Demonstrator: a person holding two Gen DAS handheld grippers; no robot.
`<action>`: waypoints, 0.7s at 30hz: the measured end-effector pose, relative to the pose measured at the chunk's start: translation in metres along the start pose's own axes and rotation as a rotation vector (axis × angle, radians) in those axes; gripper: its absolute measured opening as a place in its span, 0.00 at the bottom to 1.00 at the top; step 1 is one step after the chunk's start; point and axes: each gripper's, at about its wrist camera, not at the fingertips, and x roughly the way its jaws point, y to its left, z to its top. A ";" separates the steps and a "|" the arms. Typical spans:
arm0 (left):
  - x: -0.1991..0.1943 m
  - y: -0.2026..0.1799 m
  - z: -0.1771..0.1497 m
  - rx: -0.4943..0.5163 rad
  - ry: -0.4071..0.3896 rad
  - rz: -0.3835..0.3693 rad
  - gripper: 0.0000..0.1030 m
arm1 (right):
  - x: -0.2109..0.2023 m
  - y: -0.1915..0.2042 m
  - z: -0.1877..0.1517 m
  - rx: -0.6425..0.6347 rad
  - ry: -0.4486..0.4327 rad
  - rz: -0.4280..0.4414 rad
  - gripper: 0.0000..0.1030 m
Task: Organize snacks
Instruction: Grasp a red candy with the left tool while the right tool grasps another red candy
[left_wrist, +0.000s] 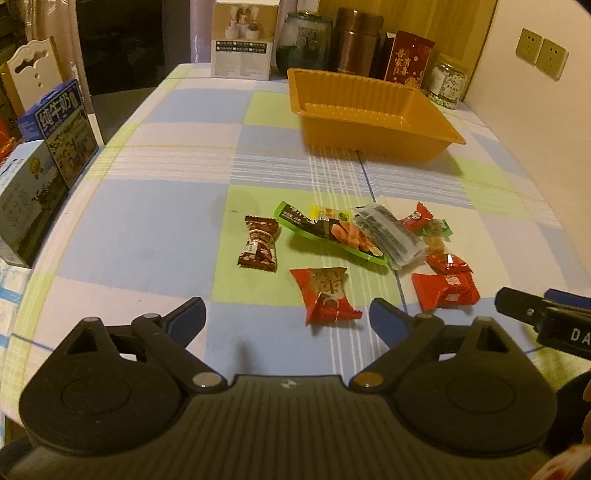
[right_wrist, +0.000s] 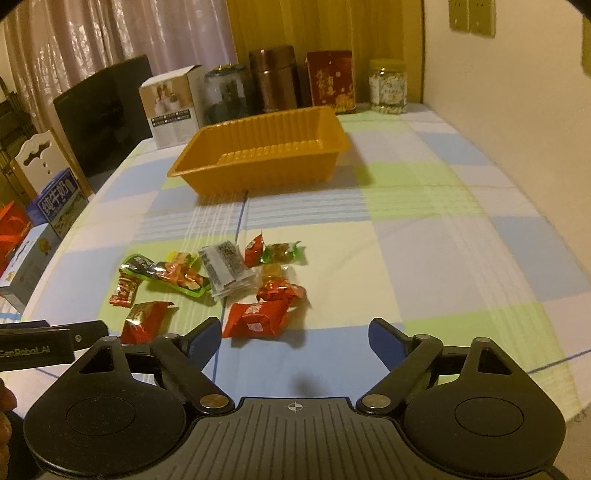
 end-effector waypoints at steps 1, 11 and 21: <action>0.004 -0.001 0.001 0.004 0.006 -0.001 0.89 | 0.005 0.000 0.001 0.001 0.004 0.005 0.81; 0.040 -0.006 0.009 0.015 0.030 -0.031 0.79 | 0.053 0.003 0.006 0.005 0.051 0.059 0.71; 0.058 -0.012 0.010 0.041 0.048 -0.047 0.55 | 0.078 0.006 0.004 0.027 0.102 0.091 0.60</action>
